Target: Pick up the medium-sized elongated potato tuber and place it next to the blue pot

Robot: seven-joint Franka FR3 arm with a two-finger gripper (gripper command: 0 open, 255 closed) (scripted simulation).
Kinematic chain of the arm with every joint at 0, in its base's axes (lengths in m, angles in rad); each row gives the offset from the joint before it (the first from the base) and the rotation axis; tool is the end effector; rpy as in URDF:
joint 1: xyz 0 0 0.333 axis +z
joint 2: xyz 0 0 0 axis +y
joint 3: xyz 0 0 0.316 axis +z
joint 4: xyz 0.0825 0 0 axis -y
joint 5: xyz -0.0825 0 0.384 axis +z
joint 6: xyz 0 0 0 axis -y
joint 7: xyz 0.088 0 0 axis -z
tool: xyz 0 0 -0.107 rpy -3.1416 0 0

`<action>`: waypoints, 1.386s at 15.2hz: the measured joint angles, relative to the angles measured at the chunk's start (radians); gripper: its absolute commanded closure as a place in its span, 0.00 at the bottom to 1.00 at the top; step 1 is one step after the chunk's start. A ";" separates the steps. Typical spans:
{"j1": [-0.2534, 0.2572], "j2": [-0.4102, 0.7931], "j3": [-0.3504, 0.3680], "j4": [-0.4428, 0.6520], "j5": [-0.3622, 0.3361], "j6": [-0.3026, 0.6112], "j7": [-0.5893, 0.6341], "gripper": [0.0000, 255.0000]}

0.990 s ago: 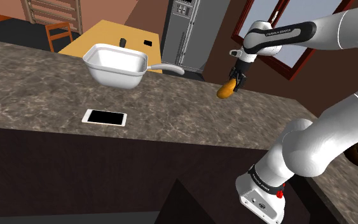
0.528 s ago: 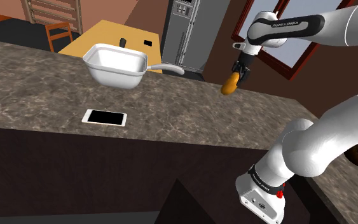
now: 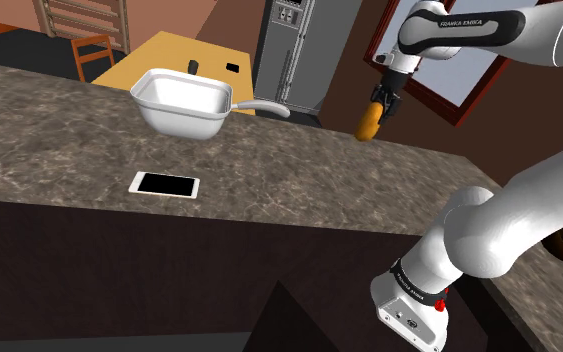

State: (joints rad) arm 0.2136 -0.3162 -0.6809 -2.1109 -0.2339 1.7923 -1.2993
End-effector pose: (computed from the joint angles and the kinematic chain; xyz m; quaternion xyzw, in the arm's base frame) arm 0.4051 -0.2534 0.5103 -0.8950 -0.4448 0.0315 0.0146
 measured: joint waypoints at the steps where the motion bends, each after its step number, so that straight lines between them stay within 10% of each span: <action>1: 0.000 -0.003 0.003 0.012 0.000 -0.014 0.000 1.00; 21: 0.102 0.007 0.198 0.109 0.080 -0.136 0.252 1.00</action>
State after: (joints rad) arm 0.3157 -0.3090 -0.4827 -2.0018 -0.1543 1.6559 -1.0478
